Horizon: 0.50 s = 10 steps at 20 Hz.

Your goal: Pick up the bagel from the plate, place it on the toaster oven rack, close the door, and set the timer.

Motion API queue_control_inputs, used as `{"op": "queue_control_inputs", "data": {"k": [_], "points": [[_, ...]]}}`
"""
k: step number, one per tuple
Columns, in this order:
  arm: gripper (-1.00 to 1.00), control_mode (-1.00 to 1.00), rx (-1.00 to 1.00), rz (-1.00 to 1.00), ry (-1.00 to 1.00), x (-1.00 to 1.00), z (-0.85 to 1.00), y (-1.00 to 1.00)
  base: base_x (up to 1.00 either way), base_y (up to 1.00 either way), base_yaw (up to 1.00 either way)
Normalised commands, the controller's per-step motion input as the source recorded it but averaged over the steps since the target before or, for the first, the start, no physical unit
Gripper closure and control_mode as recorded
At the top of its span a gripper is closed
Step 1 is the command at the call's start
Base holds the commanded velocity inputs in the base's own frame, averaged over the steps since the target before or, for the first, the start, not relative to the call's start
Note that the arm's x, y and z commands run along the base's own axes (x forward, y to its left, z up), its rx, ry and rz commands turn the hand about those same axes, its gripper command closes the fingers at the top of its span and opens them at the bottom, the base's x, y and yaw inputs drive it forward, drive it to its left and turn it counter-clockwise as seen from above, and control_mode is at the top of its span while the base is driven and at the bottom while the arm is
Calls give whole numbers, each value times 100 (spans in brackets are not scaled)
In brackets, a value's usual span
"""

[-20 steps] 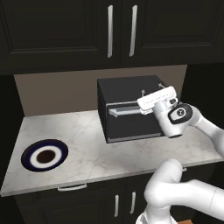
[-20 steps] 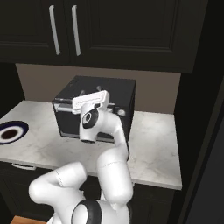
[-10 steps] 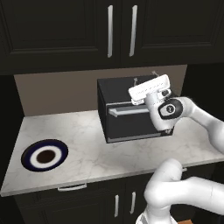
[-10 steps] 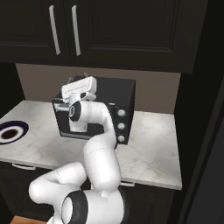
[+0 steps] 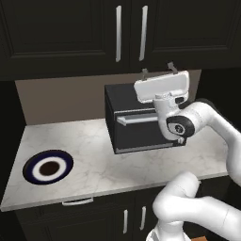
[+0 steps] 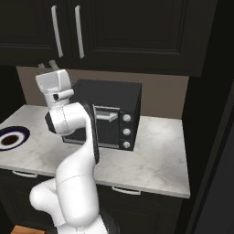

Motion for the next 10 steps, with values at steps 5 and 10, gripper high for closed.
{"op": "queue_control_inputs", "data": {"k": [5,10], "points": [[-100,-100,-6,27,-94,-21,59,-13,0,0,0],[-100,-100,-25,17,-100,-2,9,-18,0,0,0]]}}
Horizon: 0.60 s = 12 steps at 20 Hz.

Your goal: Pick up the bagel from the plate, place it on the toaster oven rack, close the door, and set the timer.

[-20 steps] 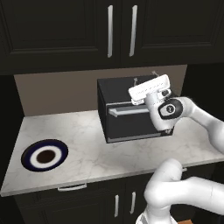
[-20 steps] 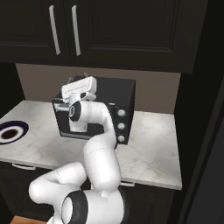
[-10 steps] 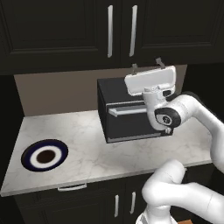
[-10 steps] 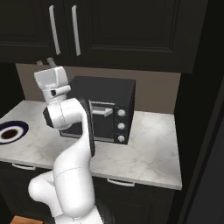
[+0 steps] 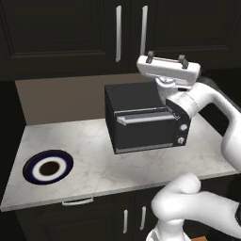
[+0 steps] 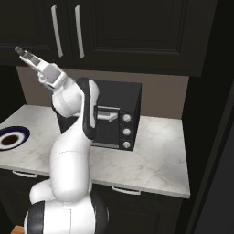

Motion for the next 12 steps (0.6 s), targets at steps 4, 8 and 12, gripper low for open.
{"op": "queue_control_inputs", "data": {"k": [4,8,12], "points": [[-100,-100,-48,6,-100,-24,0,-10,0,0,0],[-100,-100,-68,-19,-86,-53,-9,0,0,0,0],[-100,-100,-76,-33,-81,-96,-52,0,0,0,0]]}}
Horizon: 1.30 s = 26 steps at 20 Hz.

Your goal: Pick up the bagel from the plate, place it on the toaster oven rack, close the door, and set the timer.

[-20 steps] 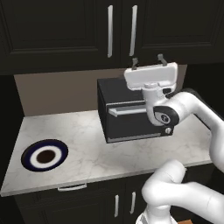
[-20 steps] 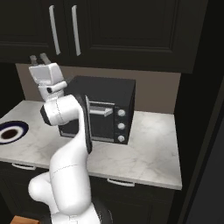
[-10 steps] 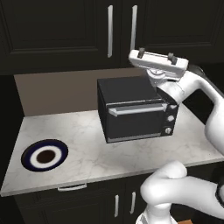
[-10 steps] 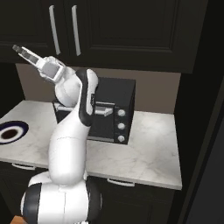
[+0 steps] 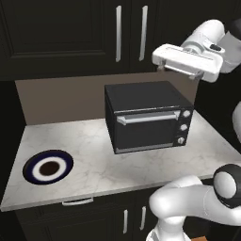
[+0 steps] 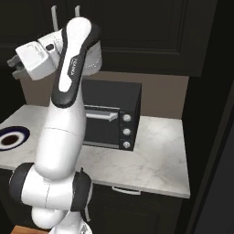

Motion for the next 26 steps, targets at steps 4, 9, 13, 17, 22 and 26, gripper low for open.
{"op": "queue_control_inputs", "data": {"k": [4,9,13,17,22,26], "points": [[-100,-100,-70,-43,-56,-99,-98,0,0,0,0],[-100,-100,-48,-52,-32,-55,-100,0,0,0,0],[-100,-100,-18,-47,-6,7,-77,-24,0,0,0],[-100,-100,-2,-32,0,15,-58,-50,0,0,0],[-100,-100,0,-43,0,41,-32,-37,0,0,0],[-100,-100,0,-46,5,70,-26,-17,0,0,0]]}}
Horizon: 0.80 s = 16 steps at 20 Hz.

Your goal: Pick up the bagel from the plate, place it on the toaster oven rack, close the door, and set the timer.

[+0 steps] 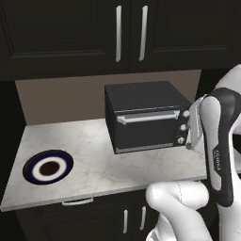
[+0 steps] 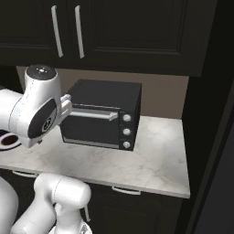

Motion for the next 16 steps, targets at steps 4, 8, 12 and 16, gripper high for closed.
{"op": "queue_control_inputs", "data": {"k": [4,8,12,16], "points": [[-100,-100,0,-39,6,76,-30,-18,0,0,0],[-100,-100,4,-33,8,36,-29,-48,0,0,0],[-100,-100,9,-29,1,0,-34,-59,0,0,0],[-100,-100,11,-28,3,15,-38,-46,0,0,0]]}}
